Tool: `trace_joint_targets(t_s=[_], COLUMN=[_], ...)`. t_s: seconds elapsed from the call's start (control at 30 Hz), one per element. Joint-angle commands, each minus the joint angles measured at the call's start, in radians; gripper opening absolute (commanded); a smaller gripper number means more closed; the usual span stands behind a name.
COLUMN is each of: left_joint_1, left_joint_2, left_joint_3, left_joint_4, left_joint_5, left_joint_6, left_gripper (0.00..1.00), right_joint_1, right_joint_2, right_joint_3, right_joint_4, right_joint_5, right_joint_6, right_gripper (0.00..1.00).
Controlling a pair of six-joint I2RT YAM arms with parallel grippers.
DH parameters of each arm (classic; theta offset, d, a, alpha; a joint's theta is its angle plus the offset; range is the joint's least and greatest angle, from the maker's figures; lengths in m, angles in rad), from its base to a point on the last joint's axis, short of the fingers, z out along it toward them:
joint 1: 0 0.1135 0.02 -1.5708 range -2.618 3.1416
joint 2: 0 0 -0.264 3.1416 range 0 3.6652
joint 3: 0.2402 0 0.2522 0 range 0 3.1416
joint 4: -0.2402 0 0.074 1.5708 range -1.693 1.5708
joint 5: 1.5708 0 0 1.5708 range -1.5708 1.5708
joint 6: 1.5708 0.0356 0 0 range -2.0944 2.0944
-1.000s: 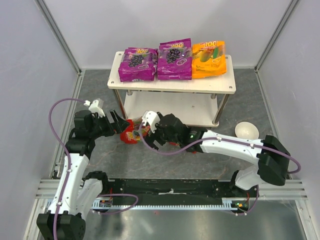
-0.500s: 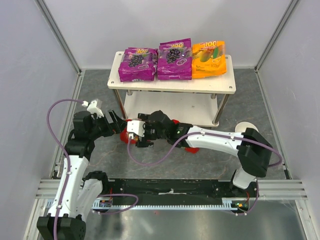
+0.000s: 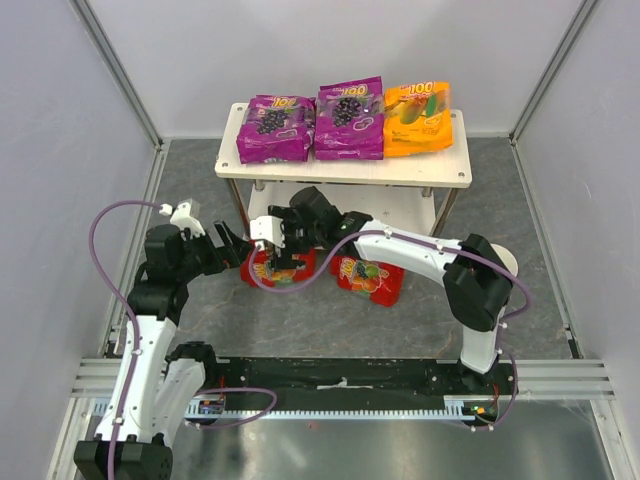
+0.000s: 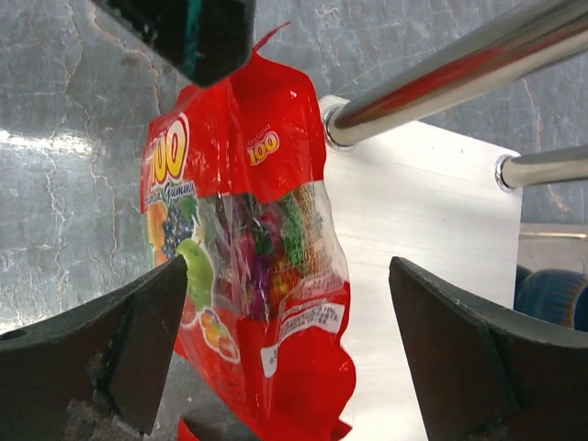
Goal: Place and organize the candy bags onto the shelf
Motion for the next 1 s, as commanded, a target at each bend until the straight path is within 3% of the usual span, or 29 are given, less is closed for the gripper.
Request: trace_joint_targets(t_s=[0.0,0.33,0.7,0.97], left_joint_1=[0.005,0.005,0.006,0.006], left_joint_2=[-0.005,0.012,0.026,0.024], left_joint_3=[0.018,0.021,0.019,0.019], left_joint_4=[-0.002,-0.007,-0.004,-0.004], left_joint_5=[-0.021,-0.029,-0.021,-0.018], left_joint_6=[-0.021,-0.025,-0.021,-0.021], left_gripper=[1.0,1.0,1.0,1.0], right_joint_1=[-0.005,-0.003,-0.002,-0.003], right_joint_2=[0.052,0.122,0.15,0.152], right_joint_3=[0.092,0.127,0.101,0.097], right_joint_4=[-0.089,-0.154,-0.152,-0.152], right_joint_5=[-0.131,-0.146,-0.013,0.012], right_joint_6=[-0.049,-0.055,-0.009,0.028], right_gripper=[0.98,0.98,0.98,0.83])
